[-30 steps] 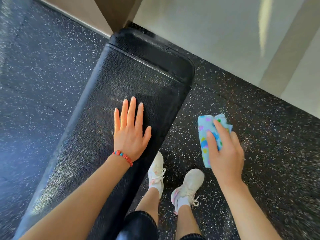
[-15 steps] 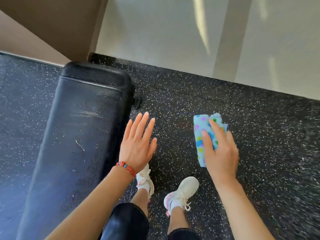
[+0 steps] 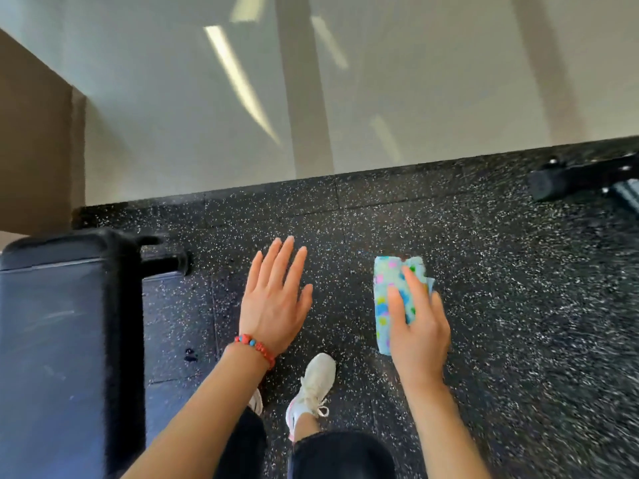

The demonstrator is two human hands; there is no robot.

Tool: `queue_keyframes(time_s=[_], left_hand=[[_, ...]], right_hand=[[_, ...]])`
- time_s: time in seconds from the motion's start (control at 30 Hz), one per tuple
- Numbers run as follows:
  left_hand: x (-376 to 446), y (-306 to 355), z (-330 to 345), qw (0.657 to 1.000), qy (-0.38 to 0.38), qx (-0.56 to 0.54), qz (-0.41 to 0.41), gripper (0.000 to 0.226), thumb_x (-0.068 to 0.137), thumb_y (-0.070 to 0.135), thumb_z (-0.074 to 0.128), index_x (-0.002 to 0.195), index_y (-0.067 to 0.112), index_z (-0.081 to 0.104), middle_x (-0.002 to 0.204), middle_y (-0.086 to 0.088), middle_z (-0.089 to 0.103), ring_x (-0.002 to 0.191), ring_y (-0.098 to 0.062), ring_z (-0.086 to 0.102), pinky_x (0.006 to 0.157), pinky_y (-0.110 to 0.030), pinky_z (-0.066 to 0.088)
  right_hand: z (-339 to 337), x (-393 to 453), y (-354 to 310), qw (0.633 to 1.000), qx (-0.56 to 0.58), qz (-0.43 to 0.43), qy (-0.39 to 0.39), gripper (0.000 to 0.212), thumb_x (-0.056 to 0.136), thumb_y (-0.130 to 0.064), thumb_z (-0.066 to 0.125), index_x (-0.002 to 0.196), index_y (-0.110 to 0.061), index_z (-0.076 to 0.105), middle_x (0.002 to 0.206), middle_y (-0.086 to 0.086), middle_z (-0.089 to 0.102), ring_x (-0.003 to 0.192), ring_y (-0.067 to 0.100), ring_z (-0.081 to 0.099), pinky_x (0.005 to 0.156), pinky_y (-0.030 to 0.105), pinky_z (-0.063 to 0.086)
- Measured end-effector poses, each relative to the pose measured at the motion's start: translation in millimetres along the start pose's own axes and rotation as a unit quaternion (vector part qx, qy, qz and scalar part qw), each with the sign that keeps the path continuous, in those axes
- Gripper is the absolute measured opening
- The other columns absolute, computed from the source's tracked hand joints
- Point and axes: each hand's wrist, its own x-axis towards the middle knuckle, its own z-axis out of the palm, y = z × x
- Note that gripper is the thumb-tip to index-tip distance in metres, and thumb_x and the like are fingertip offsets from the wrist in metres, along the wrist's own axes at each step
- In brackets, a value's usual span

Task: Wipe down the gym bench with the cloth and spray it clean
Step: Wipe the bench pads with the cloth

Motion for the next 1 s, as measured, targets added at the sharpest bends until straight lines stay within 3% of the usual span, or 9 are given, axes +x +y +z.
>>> queue_keyframes(time_s=[0.27,0.4,0.5,0.7,1.0], left_hand=[[45.9,105.6,-23.5,0.991,-0.027,0.019,0.127,0.052,0.088,0.031,0.037,0.125,0.000,0.055,0.133,-0.022,0.051,0.124,-0.041,0.045,0.102,-0.059,0.027],[72.0,154.0,-30.7,0.981,-0.035,0.022,0.187,0.051,0.086,0.030,0.039,0.122,-0.002,0.058,0.129,-0.023,0.054,0.120,-0.043,0.048,0.098,-0.063,0.030],[96.7,188.4,-33.8,0.972,-0.050,0.023,0.227,0.051,0.085,0.030,0.039,0.121,-0.001,0.059,0.128,-0.023,0.055,0.119,-0.044,0.049,0.097,-0.063,0.031],[157.3,246.3,-39.0,0.949,-0.089,0.040,0.299,0.052,0.085,0.031,0.038,0.122,0.001,0.059,0.130,-0.021,0.055,0.120,-0.040,0.050,0.096,-0.063,0.030],[253.0,343.2,-60.2,0.923,-0.083,0.039,0.374,0.053,0.088,0.032,0.035,0.124,0.000,0.057,0.129,-0.023,0.055,0.121,-0.042,0.049,0.098,-0.063,0.029]], right_hand=[[-84.2,21.0,24.6,0.990,0.031,0.085,0.110,0.034,0.083,-0.014,0.066,0.117,-0.010,0.063,0.098,0.018,0.062,0.081,0.033,0.062,0.064,0.033,0.047],[-118.8,34.8,33.8,0.974,0.059,0.153,0.154,0.034,0.086,-0.016,0.064,0.120,-0.012,0.061,0.109,0.020,0.062,0.095,0.035,0.062,0.074,0.043,0.053],[-140.2,53.6,40.5,0.960,0.060,0.197,0.188,0.035,0.086,-0.020,0.063,0.121,-0.015,0.061,0.111,0.017,0.062,0.097,0.031,0.061,0.076,0.041,0.051],[-179.6,108.2,51.1,0.939,0.066,0.251,0.225,0.035,0.086,-0.023,0.063,0.122,-0.020,0.060,0.112,0.016,0.062,0.093,0.031,0.063,0.069,0.046,0.055],[-240.1,183.7,73.2,0.909,0.081,0.296,0.281,0.036,0.087,-0.026,0.061,0.123,-0.020,0.059,0.117,0.017,0.061,0.098,0.032,0.062,0.074,0.048,0.054]])
